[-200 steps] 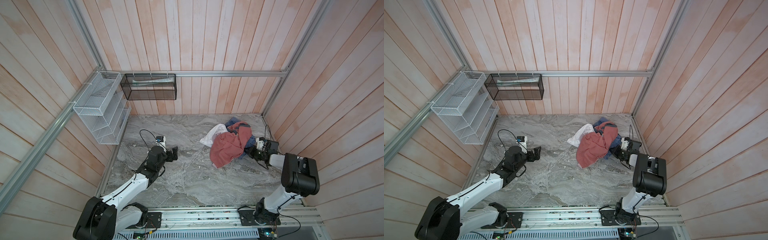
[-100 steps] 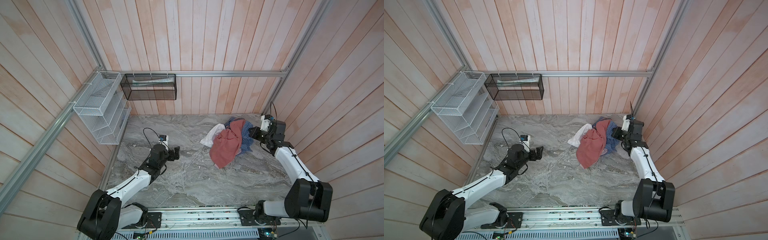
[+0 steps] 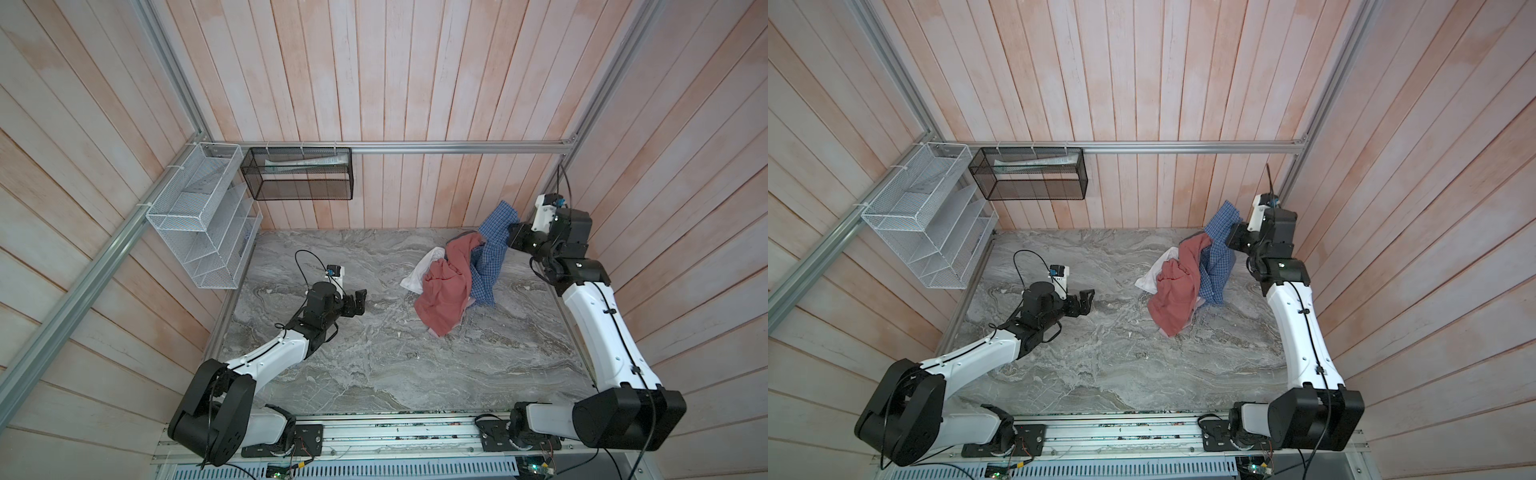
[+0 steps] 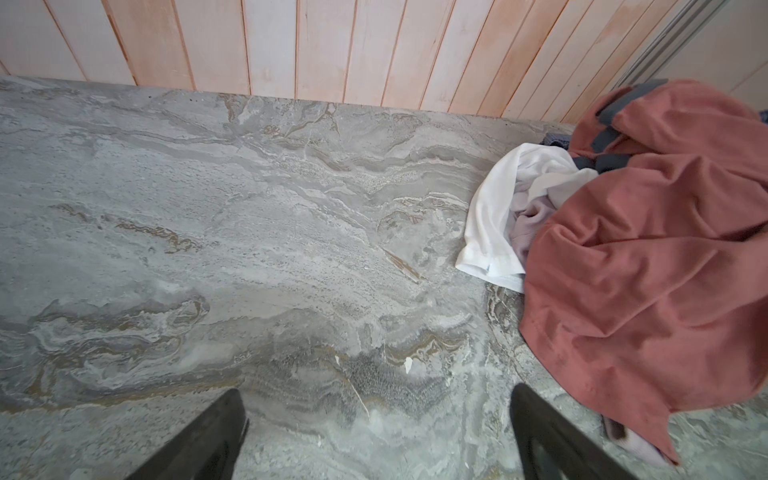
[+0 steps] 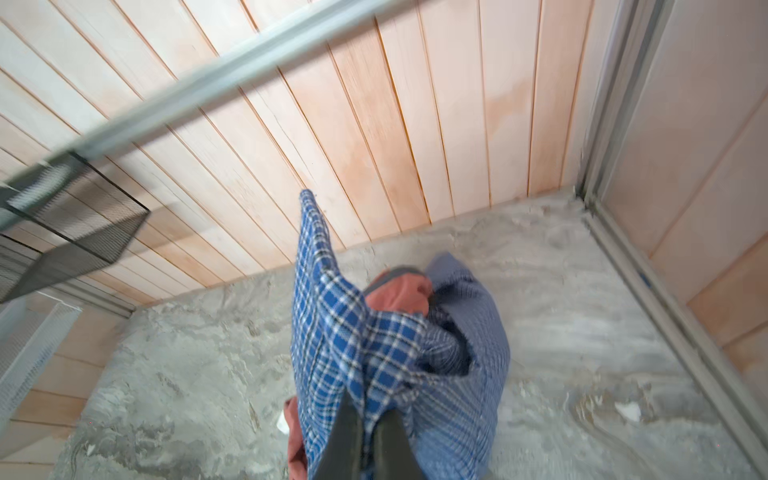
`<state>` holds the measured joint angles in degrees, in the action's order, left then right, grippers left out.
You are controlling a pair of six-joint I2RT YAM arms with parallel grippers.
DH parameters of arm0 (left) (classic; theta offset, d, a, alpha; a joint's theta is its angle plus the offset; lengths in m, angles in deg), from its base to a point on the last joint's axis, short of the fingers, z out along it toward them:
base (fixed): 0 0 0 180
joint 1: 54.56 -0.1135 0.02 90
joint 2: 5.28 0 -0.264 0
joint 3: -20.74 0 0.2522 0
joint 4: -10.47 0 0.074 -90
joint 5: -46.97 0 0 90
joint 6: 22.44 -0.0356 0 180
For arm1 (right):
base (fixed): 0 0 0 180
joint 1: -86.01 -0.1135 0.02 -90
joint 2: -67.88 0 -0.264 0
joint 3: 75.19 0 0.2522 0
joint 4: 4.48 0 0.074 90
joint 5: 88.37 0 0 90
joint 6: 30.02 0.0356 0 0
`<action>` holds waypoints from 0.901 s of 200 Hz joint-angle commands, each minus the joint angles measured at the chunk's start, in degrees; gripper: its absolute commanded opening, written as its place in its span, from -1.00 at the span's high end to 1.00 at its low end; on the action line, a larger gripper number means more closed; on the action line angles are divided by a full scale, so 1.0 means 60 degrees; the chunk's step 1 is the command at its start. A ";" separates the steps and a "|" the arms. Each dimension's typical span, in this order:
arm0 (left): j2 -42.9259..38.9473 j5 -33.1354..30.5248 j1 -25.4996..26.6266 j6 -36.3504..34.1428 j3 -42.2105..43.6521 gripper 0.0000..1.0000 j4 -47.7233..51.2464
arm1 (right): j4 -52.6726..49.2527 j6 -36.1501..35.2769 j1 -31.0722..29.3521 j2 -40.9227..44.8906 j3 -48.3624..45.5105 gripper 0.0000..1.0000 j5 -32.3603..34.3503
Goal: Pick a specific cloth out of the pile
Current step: 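Lift the blue plaid shirt high out of the pile with the right gripper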
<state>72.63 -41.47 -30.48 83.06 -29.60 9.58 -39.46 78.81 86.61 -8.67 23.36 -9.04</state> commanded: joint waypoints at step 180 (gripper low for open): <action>0.3041 0.1809 0.0631 -0.0136 -0.2314 -0.94 -0.0648 | -0.2017 -0.1918 -0.2681 -0.1204 0.4335 1.00 0.3200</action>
<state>90.40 -31.00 -26.85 83.35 -42.32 5.77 -56.81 69.54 70.63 -23.47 69.59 2.02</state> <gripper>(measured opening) 0.970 0.061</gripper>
